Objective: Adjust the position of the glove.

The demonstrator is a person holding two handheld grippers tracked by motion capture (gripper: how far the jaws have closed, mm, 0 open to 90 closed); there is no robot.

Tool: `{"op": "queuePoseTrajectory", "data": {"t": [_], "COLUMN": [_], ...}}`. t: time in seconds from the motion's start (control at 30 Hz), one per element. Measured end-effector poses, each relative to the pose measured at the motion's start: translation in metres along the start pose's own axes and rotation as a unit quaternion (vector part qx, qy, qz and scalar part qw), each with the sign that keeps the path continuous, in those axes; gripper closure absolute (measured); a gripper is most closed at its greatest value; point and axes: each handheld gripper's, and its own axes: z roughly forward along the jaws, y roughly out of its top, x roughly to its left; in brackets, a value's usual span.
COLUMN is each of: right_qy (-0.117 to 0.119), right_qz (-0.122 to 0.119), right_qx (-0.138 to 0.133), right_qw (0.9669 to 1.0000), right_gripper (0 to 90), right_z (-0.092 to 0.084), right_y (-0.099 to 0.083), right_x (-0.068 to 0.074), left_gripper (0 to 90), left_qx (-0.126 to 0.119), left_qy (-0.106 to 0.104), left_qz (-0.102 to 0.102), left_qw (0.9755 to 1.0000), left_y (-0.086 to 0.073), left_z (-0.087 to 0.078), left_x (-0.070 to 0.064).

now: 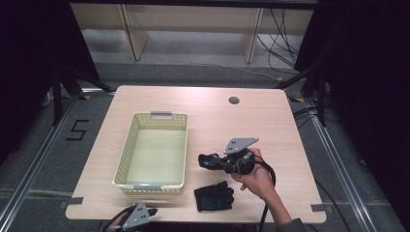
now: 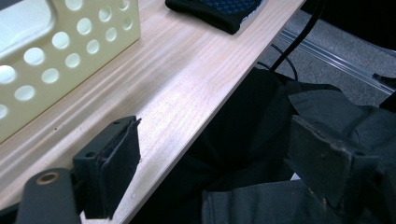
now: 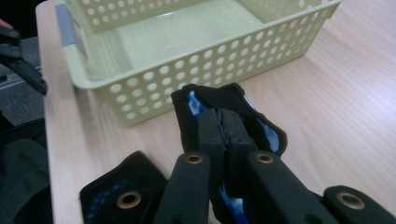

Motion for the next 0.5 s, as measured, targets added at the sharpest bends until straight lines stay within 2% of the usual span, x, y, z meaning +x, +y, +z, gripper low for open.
{"op": "queuePoseTrajectory", "data": {"t": [0.07,0.1,0.13,0.17,0.2,0.23,0.3,0.33,0.4,0.43,0.5], "right_qy": [0.001,0.007,0.007,0.007,0.011,0.011,0.015,0.016,0.016,0.021,0.019], "right_qz": [0.001,-0.008,-0.008,-0.008,-0.012,-0.012,-0.022,-0.026,-0.024,-0.034,-0.034], "right_qx": [-0.002,-0.007,-0.009,-0.009,-0.012,-0.012,-0.009,-0.006,-0.003,-0.006,-0.002], "right_qw": [1.0000,0.9999,0.9999,0.9999,0.9998,0.9998,0.9996,0.9995,0.9996,0.9992,0.9992], "right_gripper": [89.7,89.7,89.6,89.6,89.7,89.7,89.6,89.5,89.6,89.6,89.6], "right_z": [-0.004,-0.005,-0.008,-0.008,-0.011,-0.011,-0.012,-0.013,-0.014,-0.012,-0.011], "right_y": [-0.004,-0.006,-0.009,-0.009,-0.012,-0.012,-0.015,-0.018,-0.019,-0.021,-0.023], "right_x": [0.006,0.008,0.015,0.015,0.023,0.023,0.032,0.039,0.042,0.043,0.046], "left_gripper": [16.7,16.7,16.7,16.7,16.7,16.7,16.7,16.7,16.7,16.7,16.7], "left_qx": [0.000,0.000,0.000,0.000,0.003,0.004,0.003,-0.005,-0.005,-0.005,-0.005], "left_qy": [0.000,0.000,0.010,0.010,0.006,0.001,-0.001,-0.002,-0.002,-0.002,-0.002], "left_qz": [0.001,0.000,0.004,0.004,-0.008,-0.009,0.001,-0.007,-0.007,-0.006,-0.006], "left_qw": [1.0000,1.0000,0.9999,0.9999,1.0000,0.9999,1.0000,1.0000,1.0000,1.0000,1.0000], "left_y": [0.000,0.000,0.000,0.000,0.000,0.000,0.000,0.000,0.000,0.000,0.000], "left_z": [0.000,0.000,0.001,0.001,0.001,0.001,0.000,0.001,0.001,0.001,0.001], "left_x": [0.000,0.000,0.000,0.000,0.000,0.000,0.001,-0.001,-0.001,-0.001,-0.001]}}
